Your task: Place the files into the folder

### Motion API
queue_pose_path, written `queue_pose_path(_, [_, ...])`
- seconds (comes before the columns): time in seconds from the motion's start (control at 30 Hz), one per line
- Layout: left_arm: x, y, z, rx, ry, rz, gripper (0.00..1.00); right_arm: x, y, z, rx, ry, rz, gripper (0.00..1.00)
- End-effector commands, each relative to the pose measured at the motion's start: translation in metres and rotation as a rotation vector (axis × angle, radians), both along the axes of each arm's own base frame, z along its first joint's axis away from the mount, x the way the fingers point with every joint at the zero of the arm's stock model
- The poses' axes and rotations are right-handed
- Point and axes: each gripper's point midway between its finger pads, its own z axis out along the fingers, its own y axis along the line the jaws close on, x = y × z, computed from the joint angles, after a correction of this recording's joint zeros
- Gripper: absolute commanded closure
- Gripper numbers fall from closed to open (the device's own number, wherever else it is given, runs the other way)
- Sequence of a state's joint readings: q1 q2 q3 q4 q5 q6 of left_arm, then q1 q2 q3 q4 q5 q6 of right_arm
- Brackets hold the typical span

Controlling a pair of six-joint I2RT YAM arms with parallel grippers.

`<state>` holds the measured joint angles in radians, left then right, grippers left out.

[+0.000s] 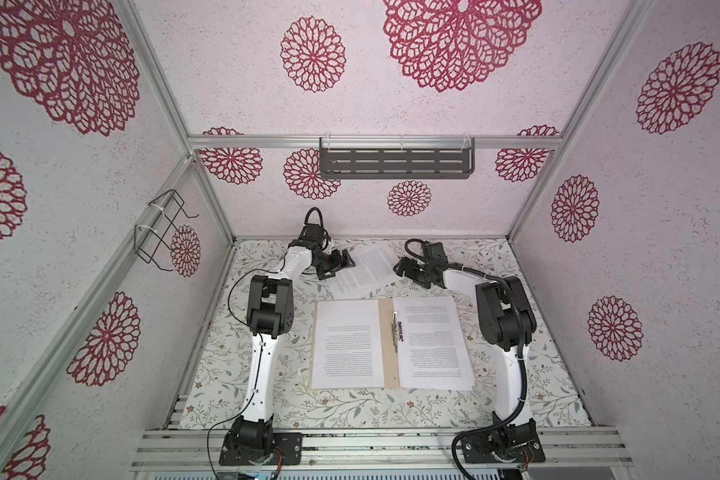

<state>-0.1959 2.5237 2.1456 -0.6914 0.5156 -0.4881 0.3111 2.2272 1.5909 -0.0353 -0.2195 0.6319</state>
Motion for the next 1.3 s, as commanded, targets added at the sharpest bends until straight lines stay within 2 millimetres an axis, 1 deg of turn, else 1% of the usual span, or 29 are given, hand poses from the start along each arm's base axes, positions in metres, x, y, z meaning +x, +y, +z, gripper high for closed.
queue_pose_path(0.0, [-0.035, -0.007, -0.044, 0.044, 0.155, -0.018, 0.03, 0.002, -0.005, -0.020, -0.026, 0.071, -0.074, 0.05])
queue_pose_path(0.17, [-0.040, -0.015, -0.047, 0.039, 0.163, -0.032, 0.03, -0.001, 0.020, -0.029, 0.010, 0.113, -0.042, 0.05])
queue_pose_path(0.3, [-0.042, -0.023, -0.048, 0.035, 0.160, -0.039, 0.03, -0.006, 0.036, -0.022, 0.095, 0.112, -0.034, 0.05])
queue_pose_path(0.43, [-0.044, -0.028, -0.054, 0.033, 0.174, -0.035, 0.02, -0.008, 0.049, 0.001, 0.178, 0.065, -0.019, 0.03])
queue_pose_path(0.5, [-0.045, -0.028, -0.058, 0.033, 0.184, -0.027, 0.02, -0.008, 0.056, 0.012, 0.241, 0.045, -0.019, 0.01])
queue_pose_path(0.63, [-0.048, -0.030, -0.065, 0.033, 0.203, -0.008, 0.02, -0.005, 0.067, 0.037, 0.380, -0.025, -0.034, 0.01])
queue_pose_path(0.7, [-0.049, -0.030, -0.068, 0.031, 0.207, 0.001, 0.02, -0.001, 0.069, 0.042, 0.397, -0.044, -0.044, 0.01])
queue_pose_path(0.77, [-0.051, -0.028, -0.070, 0.034, 0.212, 0.012, 0.02, 0.002, 0.070, 0.041, 0.415, -0.041, -0.069, 0.01])
queue_pose_path(0.83, [-0.053, -0.025, -0.072, 0.043, 0.221, 0.026, 0.02, 0.002, 0.067, 0.040, 0.469, -0.048, -0.109, 0.01])
queue_pose_path(0.93, [-0.055, -0.020, -0.077, 0.060, 0.238, 0.053, 0.02, 0.000, 0.064, 0.051, 0.536, -0.093, -0.146, 0.01])
queue_pose_path(1.0, [-0.054, -0.018, -0.080, 0.061, 0.245, 0.066, 0.02, 0.001, 0.067, 0.060, 0.558, -0.108, -0.147, 0.01])
queue_pose_path(1.1, [-0.054, -0.018, -0.080, 0.055, 0.245, 0.074, 0.02, 0.004, 0.072, 0.066, 0.556, -0.120, -0.155, 0.02])
queue_pose_path(1.2, [-0.054, -0.017, -0.080, 0.044, 0.247, 0.086, 0.02, 0.008, 0.072, 0.061, 0.589, -0.121, -0.189, 0.06])
queue_pose_path(1.27, [-0.054, -0.017, -0.078, 0.036, 0.245, 0.093, 0.02, 0.009, 0.071, 0.058, 0.613, -0.124, -0.221, 0.15])
